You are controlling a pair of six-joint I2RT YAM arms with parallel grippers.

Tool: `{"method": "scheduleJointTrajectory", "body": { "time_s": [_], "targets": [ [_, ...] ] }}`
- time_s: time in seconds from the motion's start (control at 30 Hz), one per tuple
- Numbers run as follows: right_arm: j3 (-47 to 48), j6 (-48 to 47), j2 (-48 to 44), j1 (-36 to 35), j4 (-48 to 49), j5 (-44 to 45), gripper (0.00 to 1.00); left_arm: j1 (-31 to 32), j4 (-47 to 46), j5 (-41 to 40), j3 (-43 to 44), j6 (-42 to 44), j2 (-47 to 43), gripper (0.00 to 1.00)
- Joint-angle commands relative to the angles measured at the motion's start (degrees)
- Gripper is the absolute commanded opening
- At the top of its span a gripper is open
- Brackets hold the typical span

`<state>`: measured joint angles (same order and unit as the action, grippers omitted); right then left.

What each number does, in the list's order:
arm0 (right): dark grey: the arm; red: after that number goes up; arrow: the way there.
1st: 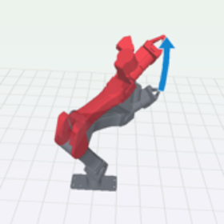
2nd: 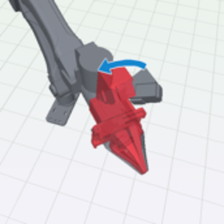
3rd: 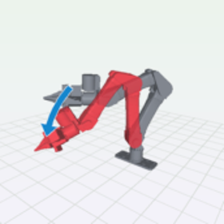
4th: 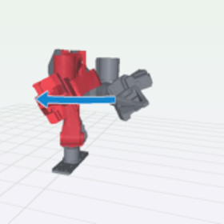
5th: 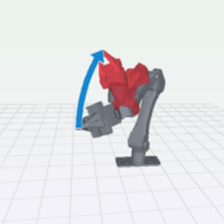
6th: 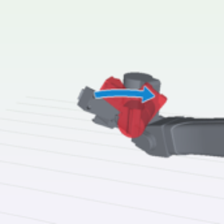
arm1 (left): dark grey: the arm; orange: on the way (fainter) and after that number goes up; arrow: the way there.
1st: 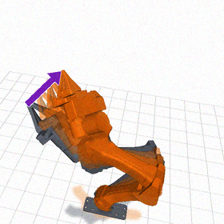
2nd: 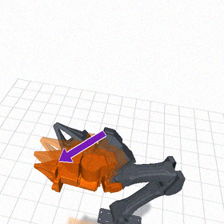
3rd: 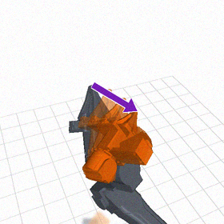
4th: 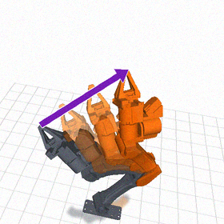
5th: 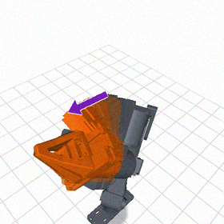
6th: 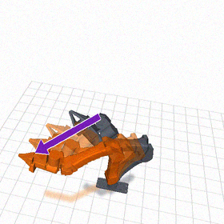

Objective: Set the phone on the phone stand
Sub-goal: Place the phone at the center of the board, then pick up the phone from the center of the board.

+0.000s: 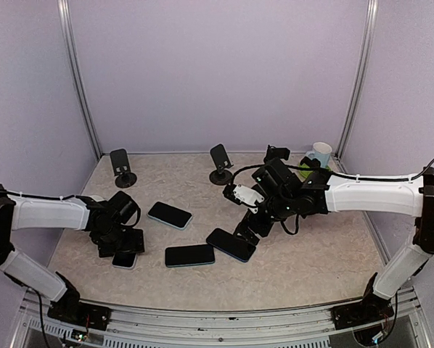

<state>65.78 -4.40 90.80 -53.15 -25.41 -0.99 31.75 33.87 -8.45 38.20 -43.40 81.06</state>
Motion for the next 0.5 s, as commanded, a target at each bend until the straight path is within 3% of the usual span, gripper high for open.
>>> {"method": "scheduleJointTrajectory", "body": {
  "time_s": [0.0, 0.13, 0.47],
  "targets": [
    [-0.6, 0.3, -1.1, -0.5, 0.5, 0.3, 1.00, 2.8, -2.2, 4.3, -2.0, -2.1, -0.1, 0.99],
    [0.0, 0.2, -0.7, -0.5, 0.5, 0.3, 1.00, 3.9, -2.5, 4.0, -2.7, -3.8, -0.2, 0.98],
    [1.4, 0.5, -0.4, -0.5, 1.1, 0.1, 1.00, 4.7, -0.2, -1.1, -1.5, -5.3, 1.6, 0.81]
  ]
}}
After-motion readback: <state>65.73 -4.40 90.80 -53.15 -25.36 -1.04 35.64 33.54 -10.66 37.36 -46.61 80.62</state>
